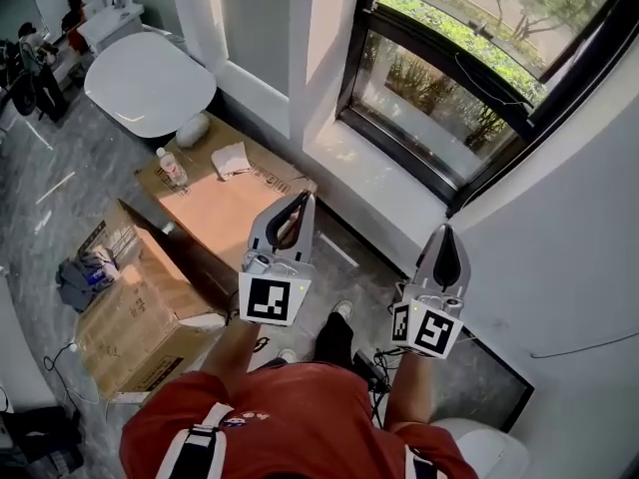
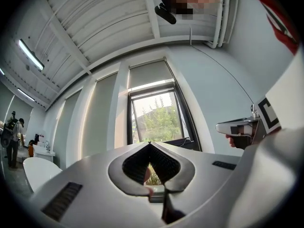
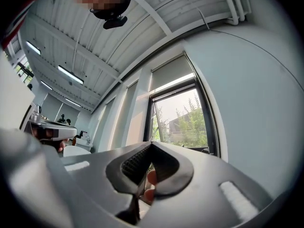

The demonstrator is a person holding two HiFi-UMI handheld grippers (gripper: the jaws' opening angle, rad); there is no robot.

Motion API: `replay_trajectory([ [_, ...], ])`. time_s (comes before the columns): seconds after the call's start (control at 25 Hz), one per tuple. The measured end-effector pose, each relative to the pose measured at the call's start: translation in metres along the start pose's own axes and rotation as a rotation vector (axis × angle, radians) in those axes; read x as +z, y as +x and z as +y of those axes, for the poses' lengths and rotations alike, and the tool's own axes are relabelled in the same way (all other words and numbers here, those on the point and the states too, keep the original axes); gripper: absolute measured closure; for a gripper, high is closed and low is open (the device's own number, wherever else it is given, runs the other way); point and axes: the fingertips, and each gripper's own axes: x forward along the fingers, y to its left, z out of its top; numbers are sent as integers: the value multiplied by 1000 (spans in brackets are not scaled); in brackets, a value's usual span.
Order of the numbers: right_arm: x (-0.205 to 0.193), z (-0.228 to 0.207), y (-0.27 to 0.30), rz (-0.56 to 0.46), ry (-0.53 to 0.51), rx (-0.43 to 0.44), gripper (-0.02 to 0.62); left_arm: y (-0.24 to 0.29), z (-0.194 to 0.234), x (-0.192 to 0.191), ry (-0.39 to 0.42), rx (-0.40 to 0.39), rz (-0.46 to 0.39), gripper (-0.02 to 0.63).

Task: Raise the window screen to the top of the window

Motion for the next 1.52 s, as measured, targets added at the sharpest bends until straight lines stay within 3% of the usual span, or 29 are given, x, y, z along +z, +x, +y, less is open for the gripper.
replay_trajectory([
  [0.4, -34, -75, 96, 7, -14, 3, 586, 128, -38, -12, 23, -17, 12, 600],
  [0.92, -57, -171, 160, -2, -22, -47, 586, 242, -95, -18, 31, -67, -1, 600],
  [1.32, -75, -206, 197, -10, -31, -83, 586, 299, -106, -28, 24, -99, 0, 600],
  [1.52, -87, -221, 223, -15, -54, -135, 586, 341, -102, -47, -16, -153, 14, 601],
])
